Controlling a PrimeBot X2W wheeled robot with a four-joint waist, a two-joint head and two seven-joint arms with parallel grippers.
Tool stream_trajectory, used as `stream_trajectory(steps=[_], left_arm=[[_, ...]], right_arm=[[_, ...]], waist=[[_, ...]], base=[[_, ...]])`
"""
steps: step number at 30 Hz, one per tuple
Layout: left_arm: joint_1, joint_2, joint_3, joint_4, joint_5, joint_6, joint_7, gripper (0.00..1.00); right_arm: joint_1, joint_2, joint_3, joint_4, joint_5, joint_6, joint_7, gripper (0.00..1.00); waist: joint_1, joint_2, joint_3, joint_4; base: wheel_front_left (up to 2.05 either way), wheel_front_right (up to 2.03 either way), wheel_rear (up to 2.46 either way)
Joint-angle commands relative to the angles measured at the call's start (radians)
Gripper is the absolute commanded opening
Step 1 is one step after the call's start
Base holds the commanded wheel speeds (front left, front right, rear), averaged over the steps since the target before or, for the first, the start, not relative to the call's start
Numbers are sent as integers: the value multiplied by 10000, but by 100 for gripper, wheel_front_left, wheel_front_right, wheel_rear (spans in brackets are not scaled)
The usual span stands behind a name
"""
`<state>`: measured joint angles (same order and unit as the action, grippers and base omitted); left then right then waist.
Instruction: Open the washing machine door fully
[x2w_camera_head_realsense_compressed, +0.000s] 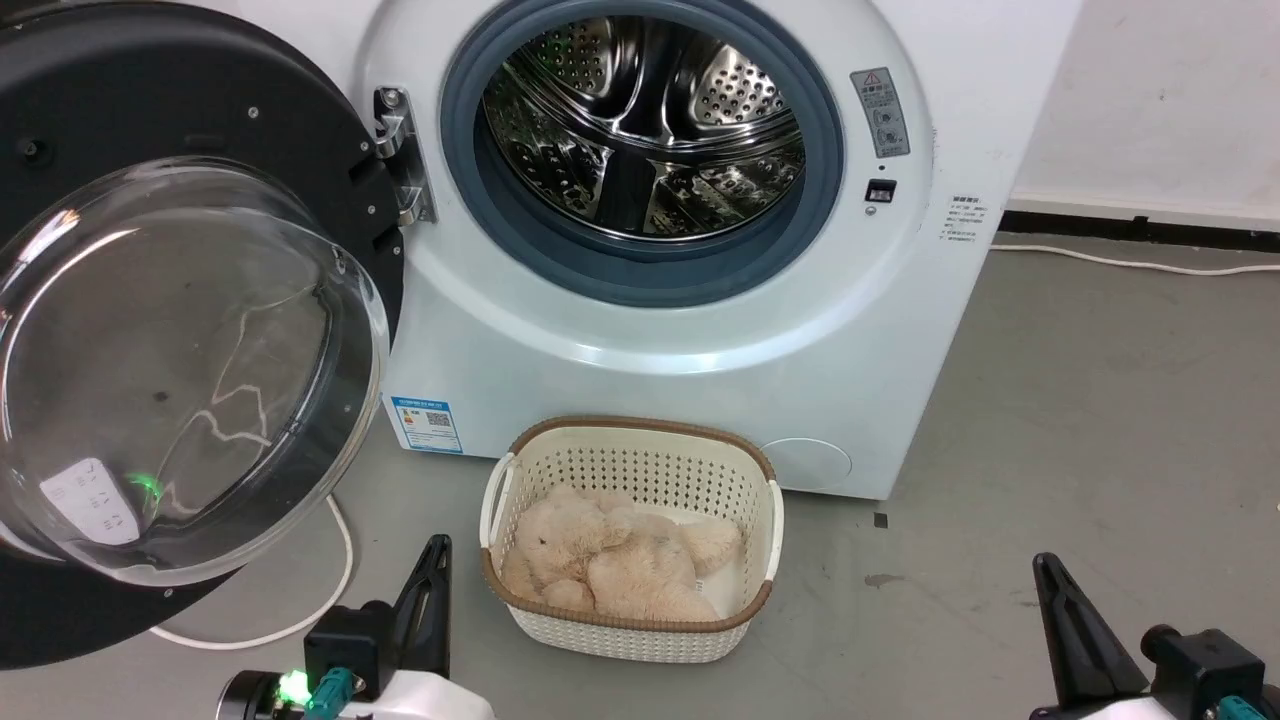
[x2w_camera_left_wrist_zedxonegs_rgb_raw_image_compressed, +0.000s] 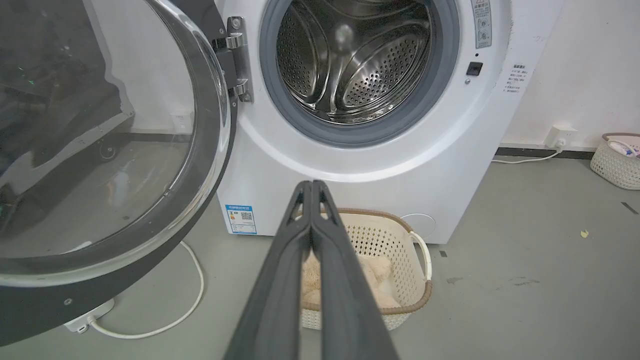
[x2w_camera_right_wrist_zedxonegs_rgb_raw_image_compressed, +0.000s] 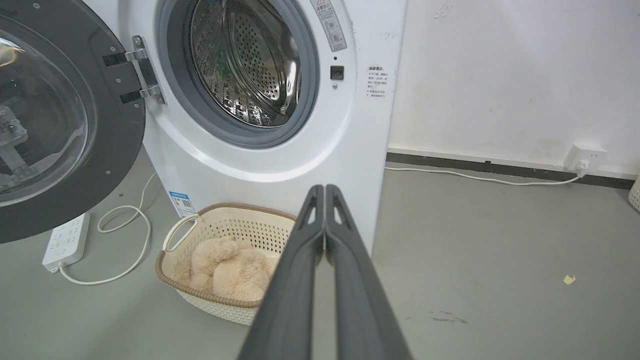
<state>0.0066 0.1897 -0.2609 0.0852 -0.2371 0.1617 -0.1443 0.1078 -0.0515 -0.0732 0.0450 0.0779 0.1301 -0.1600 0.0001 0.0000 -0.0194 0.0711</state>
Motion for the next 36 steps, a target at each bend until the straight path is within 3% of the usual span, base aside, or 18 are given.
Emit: stream_trajectory(steps=[1, 36], left_arm=[[-24, -79, 104, -66, 130, -71, 35, 0], [-43, -692, 1270, -432, 1173, -791, 691, 0]], right_arm=[[-203, 5, 37, -81, -72, 2, 25, 0], [-611, 8, 360, -253, -402, 4, 758, 0]], waist=[[0, 0, 2, -6], [0, 0, 92, -335]], base=[[0, 0, 0], [0, 0, 0]])
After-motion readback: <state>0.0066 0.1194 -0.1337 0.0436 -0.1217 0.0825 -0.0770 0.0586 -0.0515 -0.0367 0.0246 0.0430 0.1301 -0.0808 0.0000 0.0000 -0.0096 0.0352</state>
